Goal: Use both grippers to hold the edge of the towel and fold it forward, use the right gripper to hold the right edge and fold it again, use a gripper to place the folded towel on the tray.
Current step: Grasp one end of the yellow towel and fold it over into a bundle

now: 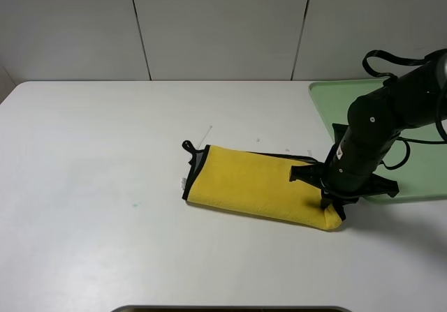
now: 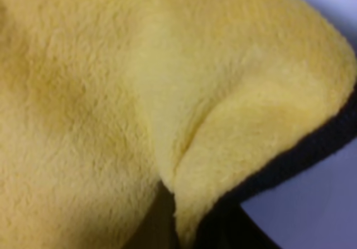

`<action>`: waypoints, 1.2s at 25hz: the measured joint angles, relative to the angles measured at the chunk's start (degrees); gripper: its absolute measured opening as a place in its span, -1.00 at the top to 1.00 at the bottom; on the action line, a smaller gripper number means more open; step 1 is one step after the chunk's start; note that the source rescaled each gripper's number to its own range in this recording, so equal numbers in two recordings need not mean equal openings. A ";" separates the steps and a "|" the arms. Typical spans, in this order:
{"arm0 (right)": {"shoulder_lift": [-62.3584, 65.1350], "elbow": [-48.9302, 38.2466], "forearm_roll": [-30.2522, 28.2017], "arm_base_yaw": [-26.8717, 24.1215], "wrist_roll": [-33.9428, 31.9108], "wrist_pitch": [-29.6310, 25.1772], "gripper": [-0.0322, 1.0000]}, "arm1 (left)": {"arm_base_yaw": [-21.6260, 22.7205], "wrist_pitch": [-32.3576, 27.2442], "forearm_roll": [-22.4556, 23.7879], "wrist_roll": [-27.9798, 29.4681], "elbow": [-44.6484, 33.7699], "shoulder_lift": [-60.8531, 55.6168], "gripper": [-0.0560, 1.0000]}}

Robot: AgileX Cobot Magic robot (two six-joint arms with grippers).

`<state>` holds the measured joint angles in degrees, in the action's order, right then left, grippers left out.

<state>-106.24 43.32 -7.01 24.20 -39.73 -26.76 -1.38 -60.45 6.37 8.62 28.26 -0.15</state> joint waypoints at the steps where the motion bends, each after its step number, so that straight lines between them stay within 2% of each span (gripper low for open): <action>1: 0.00 0.00 -0.05 0.00 0.00 0.00 0.81 | 0.00 0.00 0.00 0.00 0.00 0.00 -1.00; 8: 0.66 0.00 -0.13 0.00 2.69 -0.54 0.81 | 0.00 0.00 0.00 0.00 0.00 0.00 -1.00; 16: 6.28 0.26 -0.48 0.00 6.24 -7.47 0.81 | 0.00 0.00 0.00 0.00 0.00 0.00 -1.00; 20: 6.72 4.42 -0.72 1.74 9.65 -13.63 0.81 | 0.00 0.00 0.00 0.00 0.00 0.00 -1.00; 24: 6.72 10.32 -1.94 2.94 10.62 -17.05 0.81 | 0.00 0.00 0.00 0.00 0.00 0.00 -1.00; 30: 6.72 18.13 -9.38 3.01 12.95 -20.46 0.81 | 0.00 0.00 0.00 0.00 0.00 0.00 -1.00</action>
<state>-99.52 61.45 -16.39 27.21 -26.78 -47.22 -1.38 -60.45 6.37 8.62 28.26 -0.15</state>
